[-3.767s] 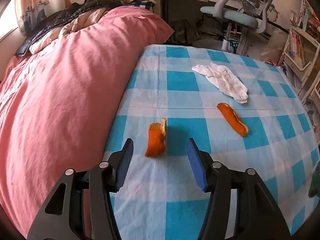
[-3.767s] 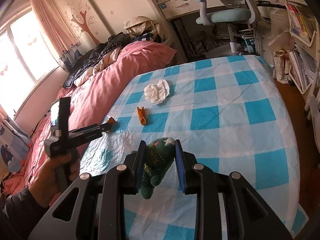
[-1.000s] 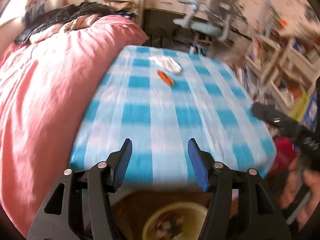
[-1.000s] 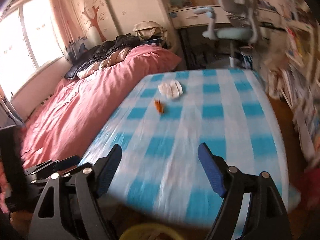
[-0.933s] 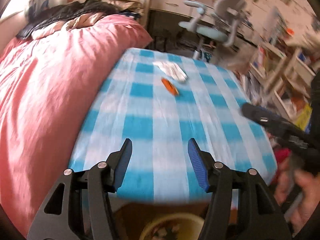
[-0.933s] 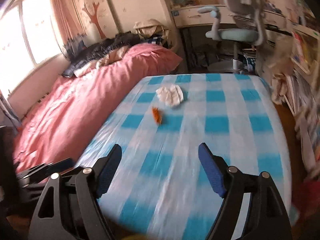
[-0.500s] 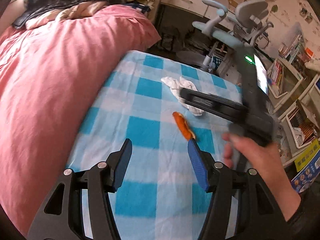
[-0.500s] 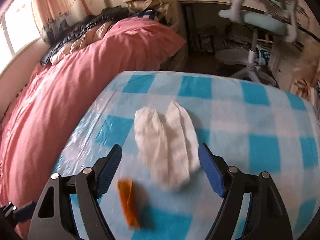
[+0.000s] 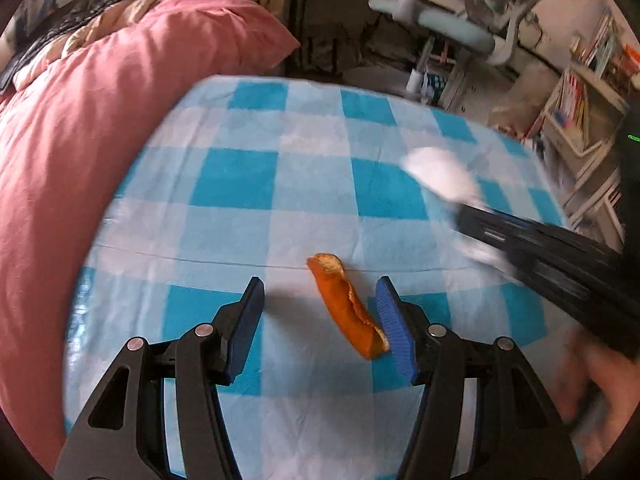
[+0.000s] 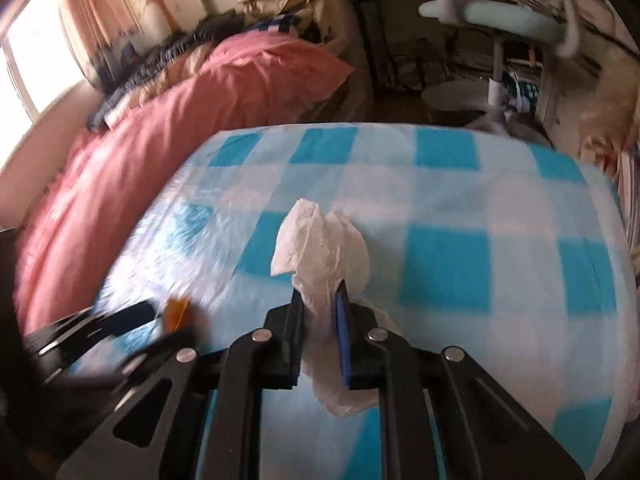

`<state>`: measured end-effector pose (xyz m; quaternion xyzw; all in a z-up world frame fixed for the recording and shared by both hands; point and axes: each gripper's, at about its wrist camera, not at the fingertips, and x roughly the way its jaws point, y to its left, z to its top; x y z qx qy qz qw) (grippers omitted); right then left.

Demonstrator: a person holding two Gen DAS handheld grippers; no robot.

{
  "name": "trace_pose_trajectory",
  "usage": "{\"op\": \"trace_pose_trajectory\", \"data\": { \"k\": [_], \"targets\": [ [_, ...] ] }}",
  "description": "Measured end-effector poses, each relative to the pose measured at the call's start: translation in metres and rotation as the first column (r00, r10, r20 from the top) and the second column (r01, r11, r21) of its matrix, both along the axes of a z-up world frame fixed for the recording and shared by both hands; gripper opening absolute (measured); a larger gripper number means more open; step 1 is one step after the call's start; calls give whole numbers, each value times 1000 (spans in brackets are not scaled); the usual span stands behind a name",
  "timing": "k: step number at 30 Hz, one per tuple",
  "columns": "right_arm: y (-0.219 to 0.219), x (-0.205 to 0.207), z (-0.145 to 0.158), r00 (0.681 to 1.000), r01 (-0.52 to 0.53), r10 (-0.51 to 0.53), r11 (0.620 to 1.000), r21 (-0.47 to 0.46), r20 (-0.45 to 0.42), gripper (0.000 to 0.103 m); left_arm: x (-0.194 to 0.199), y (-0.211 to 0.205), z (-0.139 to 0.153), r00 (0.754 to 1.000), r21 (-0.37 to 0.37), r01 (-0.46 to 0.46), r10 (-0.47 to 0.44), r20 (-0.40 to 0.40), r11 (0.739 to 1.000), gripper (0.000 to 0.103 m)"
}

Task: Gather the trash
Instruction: 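Grasp the white tissue with the right gripper while the left gripper grasps another orange peel, then carry the tissue and peel over the yellow bin and open both grippers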

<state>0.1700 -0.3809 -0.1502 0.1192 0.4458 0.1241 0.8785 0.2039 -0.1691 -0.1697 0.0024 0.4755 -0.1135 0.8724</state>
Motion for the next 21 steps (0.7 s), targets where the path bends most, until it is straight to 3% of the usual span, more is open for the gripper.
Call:
{"op": "trace_pose_trajectory", "data": {
  "k": [1,3,6,10,16,21],
  "targets": [
    [-11,-18,3,1000,4,-4,998,59,6,15,-1,-4,-1,1000,25,11,-11,14,1000,50],
    [-26,-41,6,1000,5,-9,984,179,23,15,-5,-7,0,999,32,50,-50,21,998,15],
    [-34,-61,10,1000,12,-16,940,341,9,15,-11,3,5,998,-15,56,-56,8,998,14],
    [-33,-102,31,999,-1,-21,891,454,42,15,-43,23,33,997,-77,50,-46,55,996,14],
    [-12,-169,64,993,-26,-37,861,508,115,15,-125,61,91,974,-182,86,-45,222,980,14],
    [11,-220,77,984,-40,-48,881,472,173,15,-202,84,103,956,-166,83,-32,292,983,14]
  ]
}}
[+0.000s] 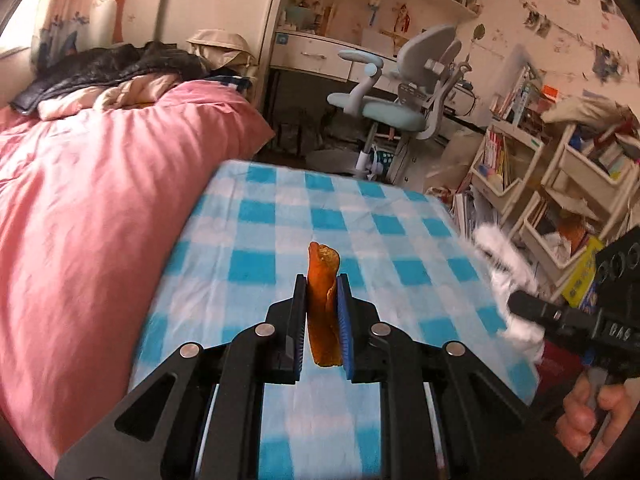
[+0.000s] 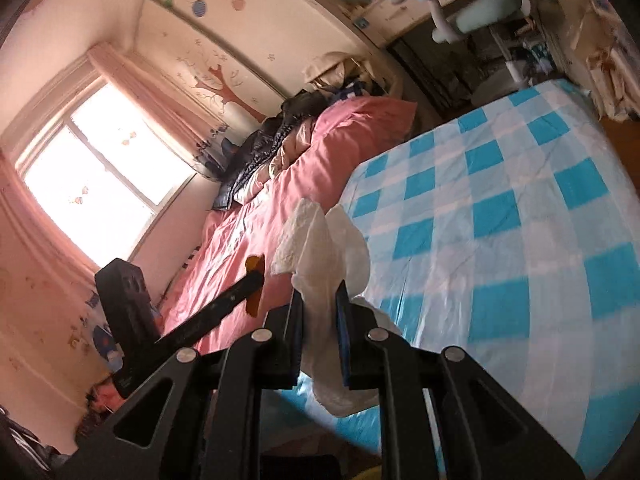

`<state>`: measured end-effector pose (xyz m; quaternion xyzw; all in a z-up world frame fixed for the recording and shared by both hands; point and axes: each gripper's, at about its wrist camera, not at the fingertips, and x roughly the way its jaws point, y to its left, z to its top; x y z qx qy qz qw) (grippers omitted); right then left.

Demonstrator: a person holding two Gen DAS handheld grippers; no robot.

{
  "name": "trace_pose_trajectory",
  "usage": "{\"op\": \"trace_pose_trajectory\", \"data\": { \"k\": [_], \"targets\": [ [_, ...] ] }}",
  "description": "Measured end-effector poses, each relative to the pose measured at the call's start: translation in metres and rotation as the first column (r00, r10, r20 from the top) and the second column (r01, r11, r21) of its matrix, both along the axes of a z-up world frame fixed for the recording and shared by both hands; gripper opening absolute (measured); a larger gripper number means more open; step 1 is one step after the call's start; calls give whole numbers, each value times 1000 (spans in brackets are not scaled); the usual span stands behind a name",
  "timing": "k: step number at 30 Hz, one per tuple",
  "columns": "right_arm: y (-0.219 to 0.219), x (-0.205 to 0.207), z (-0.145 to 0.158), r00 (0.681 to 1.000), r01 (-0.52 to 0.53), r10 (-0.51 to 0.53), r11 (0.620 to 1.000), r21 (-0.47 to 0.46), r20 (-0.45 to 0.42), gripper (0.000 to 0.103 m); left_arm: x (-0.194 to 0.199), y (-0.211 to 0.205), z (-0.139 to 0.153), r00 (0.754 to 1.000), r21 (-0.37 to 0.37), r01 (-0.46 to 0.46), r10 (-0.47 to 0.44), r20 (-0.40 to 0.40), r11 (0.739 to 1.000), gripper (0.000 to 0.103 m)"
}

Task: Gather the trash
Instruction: 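Carry the tissue and peel over the yellow bin and open both grippers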

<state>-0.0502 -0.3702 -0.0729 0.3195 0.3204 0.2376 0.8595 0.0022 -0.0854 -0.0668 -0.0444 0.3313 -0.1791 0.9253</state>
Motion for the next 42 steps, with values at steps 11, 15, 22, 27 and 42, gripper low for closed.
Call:
{"op": "trace_pose_trajectory", "data": {
  "k": [11,15,22,27,42],
  "targets": [
    [35,-69,-29,999,-4,1,997,-74,-51,16,-105,17,-16,1000,58,-8,9,-13,998,14],
    [49,-89,-40,996,-31,24,996,-83,-90,16,-126,17,-21,1000,86,3,-2,-15,996,14],
    [70,-118,-71,975,-58,27,990,-132,-220,17,-156,18,-32,999,123,28,-23,-45,992,14],
    [83,-133,-104,929,-94,21,980,-178,-371,25,-177,10,-49,992,163,71,-54,-110,984,14],
    [61,-187,-35,914,329,-406,768,-550,-19,73,-204,-8,-140,882,230,194,-67,-466,954,44]
  ]
}}
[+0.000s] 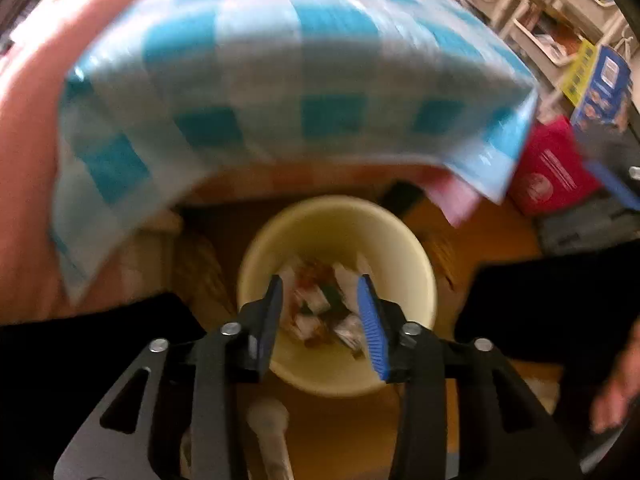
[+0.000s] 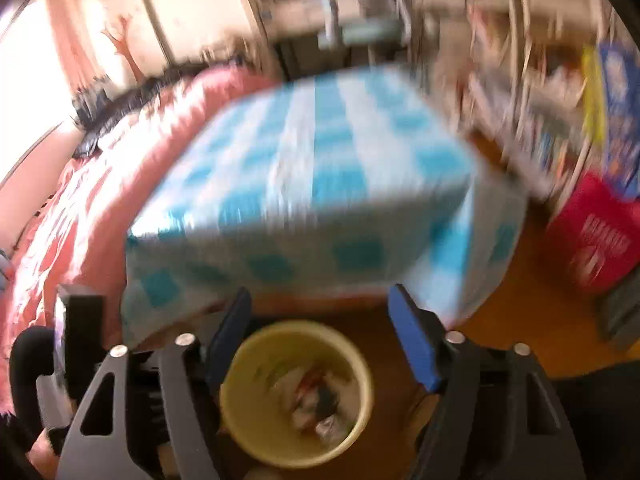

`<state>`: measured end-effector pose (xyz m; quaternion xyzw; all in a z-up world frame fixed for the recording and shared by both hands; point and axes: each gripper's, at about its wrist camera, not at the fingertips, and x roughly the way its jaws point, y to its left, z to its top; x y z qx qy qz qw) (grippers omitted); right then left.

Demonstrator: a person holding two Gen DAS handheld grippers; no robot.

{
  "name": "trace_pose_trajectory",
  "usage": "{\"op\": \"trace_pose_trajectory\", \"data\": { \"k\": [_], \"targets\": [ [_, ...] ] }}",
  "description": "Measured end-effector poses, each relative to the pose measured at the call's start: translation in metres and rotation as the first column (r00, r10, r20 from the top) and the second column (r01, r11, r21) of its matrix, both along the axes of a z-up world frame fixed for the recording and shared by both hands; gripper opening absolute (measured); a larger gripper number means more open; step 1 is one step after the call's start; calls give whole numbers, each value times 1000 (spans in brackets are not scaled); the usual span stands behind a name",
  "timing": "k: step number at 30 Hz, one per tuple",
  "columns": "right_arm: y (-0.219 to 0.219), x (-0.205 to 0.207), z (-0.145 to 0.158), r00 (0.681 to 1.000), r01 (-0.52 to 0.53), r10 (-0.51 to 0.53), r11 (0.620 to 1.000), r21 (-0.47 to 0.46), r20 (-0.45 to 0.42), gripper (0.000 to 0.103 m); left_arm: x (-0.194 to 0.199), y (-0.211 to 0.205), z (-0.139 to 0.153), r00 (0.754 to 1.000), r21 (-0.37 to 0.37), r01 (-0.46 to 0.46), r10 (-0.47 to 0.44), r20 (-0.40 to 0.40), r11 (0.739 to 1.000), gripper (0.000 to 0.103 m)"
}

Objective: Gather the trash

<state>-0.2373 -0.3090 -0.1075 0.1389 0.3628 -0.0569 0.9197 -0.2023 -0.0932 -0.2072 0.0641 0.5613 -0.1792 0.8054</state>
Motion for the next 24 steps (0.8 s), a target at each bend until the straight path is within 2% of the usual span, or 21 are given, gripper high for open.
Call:
{"op": "trace_pose_trajectory", "data": {
  "k": [1,2,3,4,6,9,11,12,14,18,21,24],
  "targets": [
    [3,-6,13,999,4,-1,999,-51,48,75,1,3,8,997,11,-37,36,67,999,46],
    [6,-9,22,996,4,4,996,-88,84,79,1,6,15,991,9,-65,64,115,998,54],
    [10,-12,34,992,0,18,991,-134,128,81,1,10,25,979,0,-101,100,179,995,62],
    [14,-15,42,985,-6,35,986,-169,169,82,1,13,34,967,-10,-126,125,224,992,65],
    [20,-23,51,971,-16,66,977,-213,229,86,-3,24,57,919,-44,-187,190,345,981,81],
    [23,-31,50,951,-13,87,970,-243,298,91,-7,31,91,837,-103,-227,248,488,968,94],
    [28,-23,41,957,-29,95,971,-237,275,91,-10,31,110,795,-128,-216,250,552,968,95],
    [29,-16,34,965,-41,98,972,-230,245,91,-15,31,117,767,-131,-212,248,592,968,96],
    [34,-6,26,971,-49,98,974,-220,216,91,-23,35,125,726,-122,-221,247,642,968,96],
    [42,-3,22,974,-65,113,970,-234,197,91,-32,51,132,724,-144,-245,279,631,959,96],
    [45,-6,21,974,-62,111,969,-241,195,92,-28,63,134,710,-194,-279,338,618,941,96],
    [47,-6,20,974,-52,104,967,-248,200,93,-26,64,132,710,-198,-280,341,616,940,96]
  ]
}}
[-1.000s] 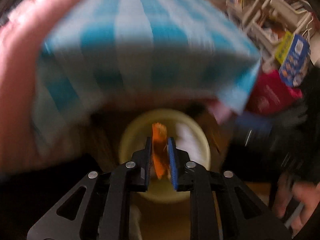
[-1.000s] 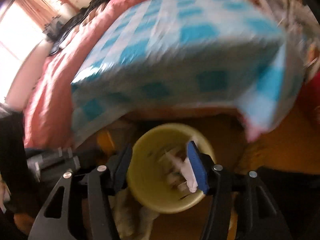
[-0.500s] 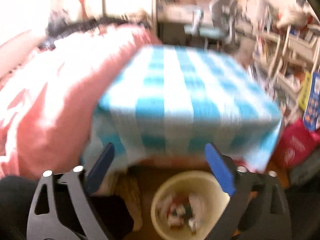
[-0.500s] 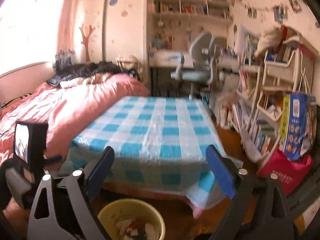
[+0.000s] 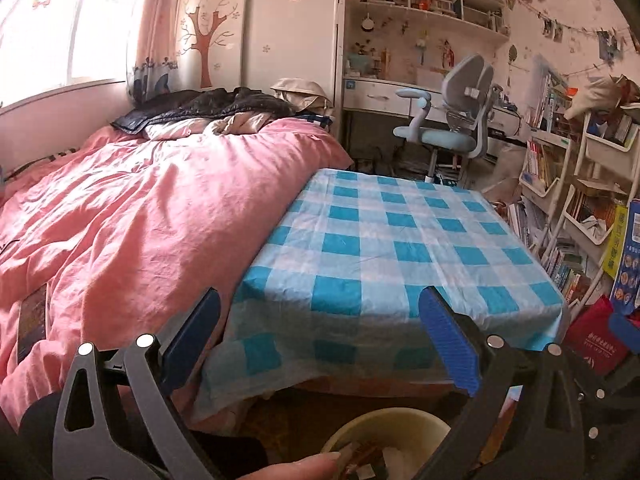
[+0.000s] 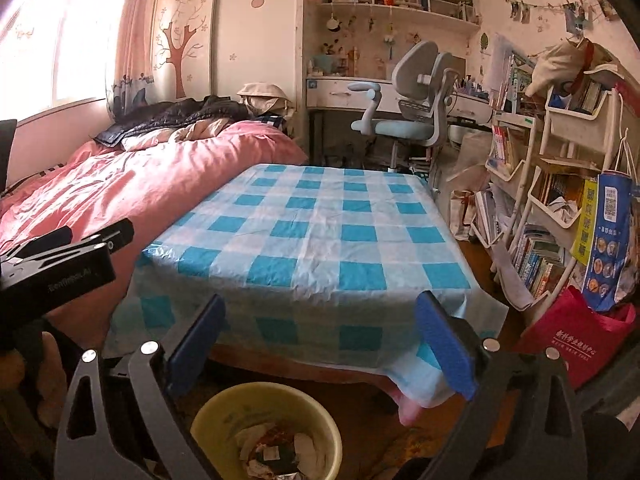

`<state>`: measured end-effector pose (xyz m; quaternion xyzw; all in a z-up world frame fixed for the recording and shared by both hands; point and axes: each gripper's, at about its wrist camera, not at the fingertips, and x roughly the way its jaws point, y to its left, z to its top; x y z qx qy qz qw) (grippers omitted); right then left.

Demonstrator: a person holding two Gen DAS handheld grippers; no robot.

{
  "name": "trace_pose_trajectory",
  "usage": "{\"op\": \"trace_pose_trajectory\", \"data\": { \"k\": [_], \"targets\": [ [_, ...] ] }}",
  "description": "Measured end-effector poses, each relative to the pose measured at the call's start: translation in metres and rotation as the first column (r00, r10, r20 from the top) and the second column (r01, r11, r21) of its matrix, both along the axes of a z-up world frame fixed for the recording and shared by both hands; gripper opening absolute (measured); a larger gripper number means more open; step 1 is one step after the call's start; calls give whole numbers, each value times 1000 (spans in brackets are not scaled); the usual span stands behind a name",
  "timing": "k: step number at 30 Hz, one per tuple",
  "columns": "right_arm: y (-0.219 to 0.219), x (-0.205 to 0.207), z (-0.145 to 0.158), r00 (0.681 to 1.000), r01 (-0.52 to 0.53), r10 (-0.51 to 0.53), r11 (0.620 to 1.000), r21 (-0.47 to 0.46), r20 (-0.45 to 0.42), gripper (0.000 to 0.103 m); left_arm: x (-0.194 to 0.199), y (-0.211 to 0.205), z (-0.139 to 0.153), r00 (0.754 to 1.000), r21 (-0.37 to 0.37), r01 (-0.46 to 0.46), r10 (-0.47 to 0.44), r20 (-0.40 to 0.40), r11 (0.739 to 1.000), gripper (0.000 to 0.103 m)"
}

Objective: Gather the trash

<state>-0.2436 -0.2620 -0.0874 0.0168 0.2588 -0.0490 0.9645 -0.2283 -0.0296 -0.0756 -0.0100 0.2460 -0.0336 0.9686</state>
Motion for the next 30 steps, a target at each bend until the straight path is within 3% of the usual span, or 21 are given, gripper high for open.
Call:
{"op": "trace_pose_trajectory", "data": {
  "k": [30],
  "targets": [
    [-10,-3,6,999,47,-47,999,11,16,95,-7,-11,0,999,26,41,-42,31,999,96]
  ]
}}
